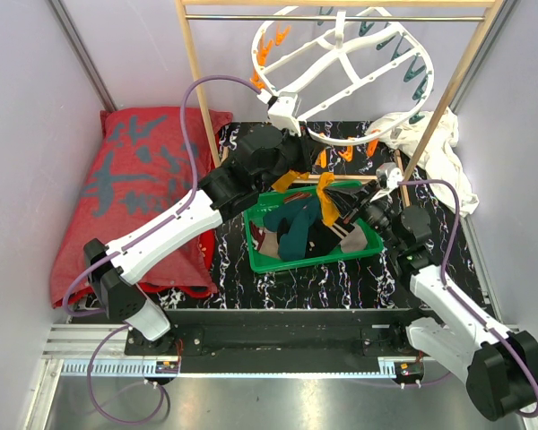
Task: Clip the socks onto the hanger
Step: Pick up the sock from the bin, then clamp the sock onto the hanger.
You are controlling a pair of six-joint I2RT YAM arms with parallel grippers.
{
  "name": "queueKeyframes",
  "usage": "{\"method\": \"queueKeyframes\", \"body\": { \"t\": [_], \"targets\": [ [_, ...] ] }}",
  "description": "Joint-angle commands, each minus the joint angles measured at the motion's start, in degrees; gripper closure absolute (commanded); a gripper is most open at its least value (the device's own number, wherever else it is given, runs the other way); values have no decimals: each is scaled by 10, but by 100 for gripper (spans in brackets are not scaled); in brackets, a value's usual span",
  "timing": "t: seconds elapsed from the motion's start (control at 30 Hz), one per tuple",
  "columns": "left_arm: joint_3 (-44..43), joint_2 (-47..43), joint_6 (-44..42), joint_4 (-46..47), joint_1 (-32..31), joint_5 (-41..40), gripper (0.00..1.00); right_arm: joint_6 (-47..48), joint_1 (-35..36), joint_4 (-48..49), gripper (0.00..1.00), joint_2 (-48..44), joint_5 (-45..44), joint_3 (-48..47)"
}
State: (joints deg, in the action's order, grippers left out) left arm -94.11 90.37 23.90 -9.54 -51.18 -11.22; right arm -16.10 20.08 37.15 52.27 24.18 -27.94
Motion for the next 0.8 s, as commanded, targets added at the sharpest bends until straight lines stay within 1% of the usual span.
{"method": "queueKeyframes", "body": {
  "t": [0.0, 0.77],
  "targets": [
    [0, -29, 5, 44, 1, 6, 90, 8, -1, 59, 100, 12, 17, -36],
    [4, -29, 13, 48, 1, 16, 90, -14, -1, 130, 100, 54, 20, -63]
  ]
}}
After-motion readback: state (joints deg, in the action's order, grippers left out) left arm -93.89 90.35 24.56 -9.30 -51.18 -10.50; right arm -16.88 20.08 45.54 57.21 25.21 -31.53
